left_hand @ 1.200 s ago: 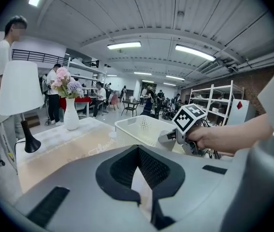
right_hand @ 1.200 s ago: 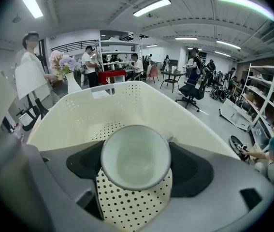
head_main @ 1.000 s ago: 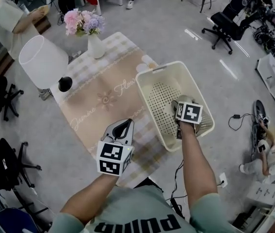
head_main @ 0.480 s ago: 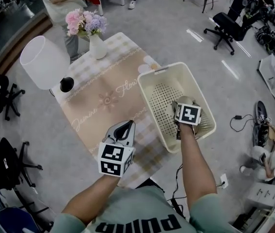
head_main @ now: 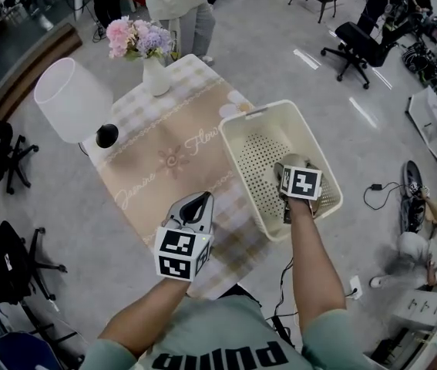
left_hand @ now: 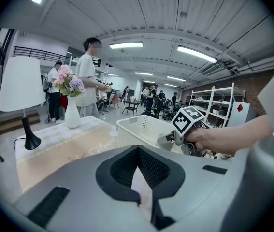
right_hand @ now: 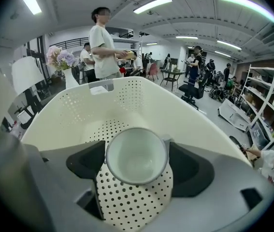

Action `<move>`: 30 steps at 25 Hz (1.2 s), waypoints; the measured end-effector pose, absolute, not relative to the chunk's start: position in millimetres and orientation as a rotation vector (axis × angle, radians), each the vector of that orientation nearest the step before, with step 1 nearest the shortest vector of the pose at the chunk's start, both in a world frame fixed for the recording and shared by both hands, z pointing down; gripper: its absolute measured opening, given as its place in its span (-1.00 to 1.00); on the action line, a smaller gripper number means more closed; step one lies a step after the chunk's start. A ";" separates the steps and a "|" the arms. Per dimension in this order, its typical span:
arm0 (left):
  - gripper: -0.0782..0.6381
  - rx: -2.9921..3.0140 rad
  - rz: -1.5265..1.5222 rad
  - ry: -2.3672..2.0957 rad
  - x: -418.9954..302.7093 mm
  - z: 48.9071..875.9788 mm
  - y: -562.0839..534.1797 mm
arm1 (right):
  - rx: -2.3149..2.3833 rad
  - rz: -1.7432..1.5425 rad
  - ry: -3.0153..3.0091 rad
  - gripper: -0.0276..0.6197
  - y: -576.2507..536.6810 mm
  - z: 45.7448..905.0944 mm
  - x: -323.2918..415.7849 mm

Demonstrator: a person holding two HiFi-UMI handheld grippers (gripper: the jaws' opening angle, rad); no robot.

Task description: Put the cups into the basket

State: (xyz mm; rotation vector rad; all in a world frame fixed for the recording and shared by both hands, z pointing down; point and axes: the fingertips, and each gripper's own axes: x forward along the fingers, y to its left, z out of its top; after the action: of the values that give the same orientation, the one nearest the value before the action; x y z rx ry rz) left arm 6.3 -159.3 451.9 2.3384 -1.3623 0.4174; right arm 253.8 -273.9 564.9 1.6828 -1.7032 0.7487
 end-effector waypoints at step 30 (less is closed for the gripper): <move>-0.78 2.299 0.353 -1.468 -52.7 443.0 -119.4 | 1.374 0.461 -2.287 0.29 -164.6 439.8 89.7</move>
State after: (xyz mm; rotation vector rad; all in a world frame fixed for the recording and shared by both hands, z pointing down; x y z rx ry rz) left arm -52.7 -119.4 443.0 2.2993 -1.4677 0.3535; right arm 89.7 -164.6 439.8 1.3740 -2.2872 0.4610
